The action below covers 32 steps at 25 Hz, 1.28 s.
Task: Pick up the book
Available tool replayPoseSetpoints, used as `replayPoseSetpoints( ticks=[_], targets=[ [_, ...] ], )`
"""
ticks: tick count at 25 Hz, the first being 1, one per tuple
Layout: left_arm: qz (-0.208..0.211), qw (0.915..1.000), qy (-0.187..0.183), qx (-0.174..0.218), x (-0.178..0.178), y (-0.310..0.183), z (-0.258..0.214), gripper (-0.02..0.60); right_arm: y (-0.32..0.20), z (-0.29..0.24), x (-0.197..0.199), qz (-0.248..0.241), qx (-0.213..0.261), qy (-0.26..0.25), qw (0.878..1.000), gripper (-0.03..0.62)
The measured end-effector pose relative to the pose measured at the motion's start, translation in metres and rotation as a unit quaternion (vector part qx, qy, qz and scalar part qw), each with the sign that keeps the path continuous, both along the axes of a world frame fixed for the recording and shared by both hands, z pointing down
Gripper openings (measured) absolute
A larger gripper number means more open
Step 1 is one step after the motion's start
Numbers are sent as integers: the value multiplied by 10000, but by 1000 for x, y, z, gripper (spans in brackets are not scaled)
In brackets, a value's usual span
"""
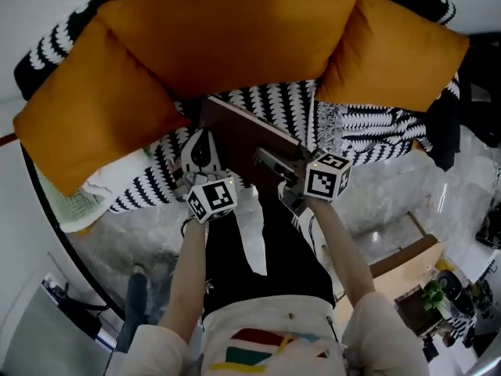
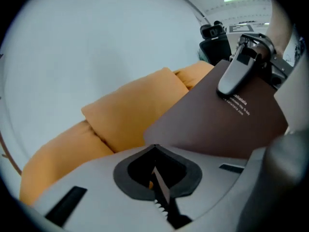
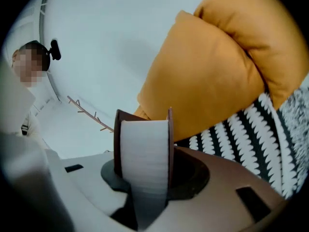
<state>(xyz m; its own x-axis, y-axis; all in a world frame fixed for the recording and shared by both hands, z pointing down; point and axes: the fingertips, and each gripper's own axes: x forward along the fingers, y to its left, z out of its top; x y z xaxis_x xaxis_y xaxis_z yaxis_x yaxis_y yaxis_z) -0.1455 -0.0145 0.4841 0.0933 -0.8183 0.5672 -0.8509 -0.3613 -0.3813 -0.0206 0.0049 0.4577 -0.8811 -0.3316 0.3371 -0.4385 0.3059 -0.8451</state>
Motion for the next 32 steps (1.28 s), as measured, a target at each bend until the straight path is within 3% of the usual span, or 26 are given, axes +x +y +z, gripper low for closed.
replayPoseSetpoints(
  ticks=[3, 6, 10, 13, 18, 21, 24, 28, 32],
  targets=[
    [156, 9992, 117, 363, 5, -10, -66, 5, -17, -72, 11, 343, 651, 372, 9966, 150],
    [127, 9982, 296, 512, 17, -4, -137, 5, -12, -154, 26, 678, 1440, 961, 9826, 150],
    [171, 9902, 734, 1178, 46, -31, -240, 5, -31, -254, 53, 1070, 2752, 1833, 9377, 152],
    [536, 9854, 877, 1361, 75, -28, -291, 5, -21, -304, 66, 1305, 3289, 2211, 9088, 152],
    [1069, 9761, 1216, 1449, 117, -13, -331, 5, 9, -340, 77, 1760, 3565, 2329, 8875, 152],
    [1239, 9692, 1134, 1799, 123, -26, -356, 5, 8, -352, 77, 1894, 3804, 2264, 8764, 152],
    [1130, 9627, 1169, 2164, 116, -27, -382, 5, 11, -362, 76, 1902, 3976, 2093, 8729, 152],
    [841, 9591, 1252, 2396, 102, -22, -406, 5, 14, -368, 76, 1858, 4141, 2231, 8627, 152],
    [687, 9566, 1266, 2533, 92, -15, -416, 5, 17, -368, 72, 1770, 4129, 2182, 8664, 152]
  ],
)
